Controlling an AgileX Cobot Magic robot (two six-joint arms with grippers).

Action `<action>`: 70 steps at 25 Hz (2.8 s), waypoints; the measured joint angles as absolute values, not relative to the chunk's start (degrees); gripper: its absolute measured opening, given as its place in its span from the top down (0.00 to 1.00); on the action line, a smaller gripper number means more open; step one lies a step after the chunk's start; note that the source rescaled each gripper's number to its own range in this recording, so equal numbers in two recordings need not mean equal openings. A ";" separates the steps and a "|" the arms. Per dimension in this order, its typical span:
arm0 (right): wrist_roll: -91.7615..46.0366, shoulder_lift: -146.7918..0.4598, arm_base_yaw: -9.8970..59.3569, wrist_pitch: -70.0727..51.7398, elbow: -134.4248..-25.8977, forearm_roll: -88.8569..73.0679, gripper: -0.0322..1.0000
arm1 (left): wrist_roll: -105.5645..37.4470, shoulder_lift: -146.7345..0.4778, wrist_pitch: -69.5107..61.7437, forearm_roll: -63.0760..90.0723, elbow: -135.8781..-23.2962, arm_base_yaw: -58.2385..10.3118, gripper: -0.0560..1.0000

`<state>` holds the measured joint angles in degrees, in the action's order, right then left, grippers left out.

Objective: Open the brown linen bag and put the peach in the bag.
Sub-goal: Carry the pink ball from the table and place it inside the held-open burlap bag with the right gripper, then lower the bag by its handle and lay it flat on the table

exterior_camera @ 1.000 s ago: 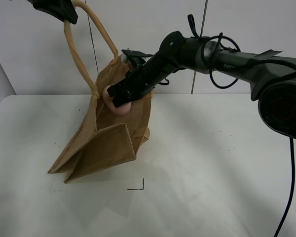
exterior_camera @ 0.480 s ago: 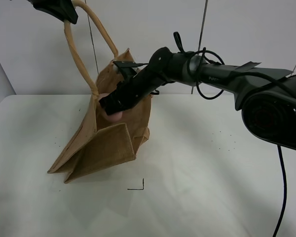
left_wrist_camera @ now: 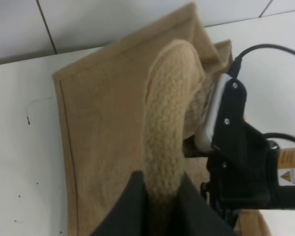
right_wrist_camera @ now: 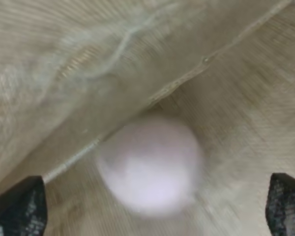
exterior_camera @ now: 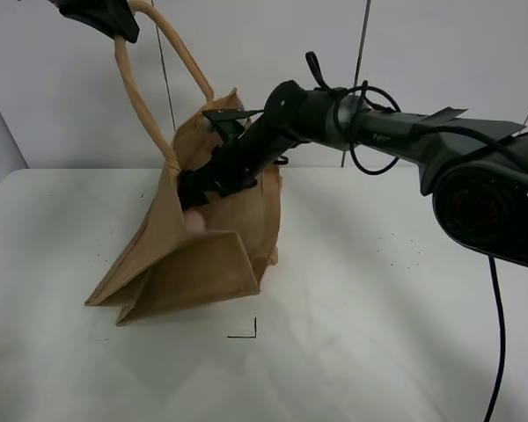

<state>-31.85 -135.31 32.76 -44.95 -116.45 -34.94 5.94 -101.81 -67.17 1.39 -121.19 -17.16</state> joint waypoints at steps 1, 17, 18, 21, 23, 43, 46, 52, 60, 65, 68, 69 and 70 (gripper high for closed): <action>-29.24 -134.68 32.76 -46.38 -117.55 -32.37 0.01 | 5.94 -101.81 -67.17 1.38 -121.19 -17.16 0.95; -9.40 -132.04 29.93 -68.29 -125.99 -8.28 0.00 | 5.94 -101.81 -67.17 1.38 -121.19 -17.16 0.95; -9.34 -132.04 29.09 -68.29 -125.99 -8.16 0.00 | 5.94 -101.81 -67.17 1.38 -121.19 -17.16 0.95; -8.94 -132.04 24.87 -68.32 -125.99 -7.86 0.00 | 5.94 -101.81 -67.17 1.38 -121.19 -17.16 0.95; -8.81 -132.04 21.56 -68.32 -125.99 -7.59 0.00 | 5.94 -101.81 -67.17 1.38 -121.19 -17.16 0.95; -8.45 -131.11 0.17 -69.33 -124.89 -5.76 0.00 | 5.94 -101.81 -67.17 1.32 -121.19 -17.16 0.95; -8.40 -127.81 0.17 -69.34 -120.68 -5.40 0.00 | 5.94 -101.81 -67.17 1.32 -121.19 -17.16 0.95; -7.56 -114.53 0.17 -69.29 -102.98 -4.89 0.00 | 5.94 -101.81 -67.17 1.32 -121.19 -17.16 0.95; -7.04 -89.52 0.17 -69.42 -74.70 -4.85 0.00 | 5.94 -101.81 -67.17 1.32 -121.19 -17.16 0.95; -7.04 -73.45 0.17 -69.39 -57.93 -4.62 0.00 | 5.94 -101.81 -67.17 1.32 -121.19 -17.16 0.95; -7.04 -63.59 0.17 -68.56 -47.51 -4.62 0.00 | 5.94 -101.81 -67.17 1.32 -121.19 -17.16 0.95; -7.04 -59.44 0.17 -67.64 -44.37 -4.62 0.00 | 5.94 -101.81 -67.17 1.32 -121.19 -17.16 0.95; -7.04 -56.43 0.17 -66.85 -41.94 -4.62 0.00 | 5.94 -101.81 -67.17 1.32 -121.19 -17.16 0.95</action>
<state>-7.04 -56.43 0.17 -66.85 -41.94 -4.62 5.94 -101.81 -67.17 1.32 -121.19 -17.16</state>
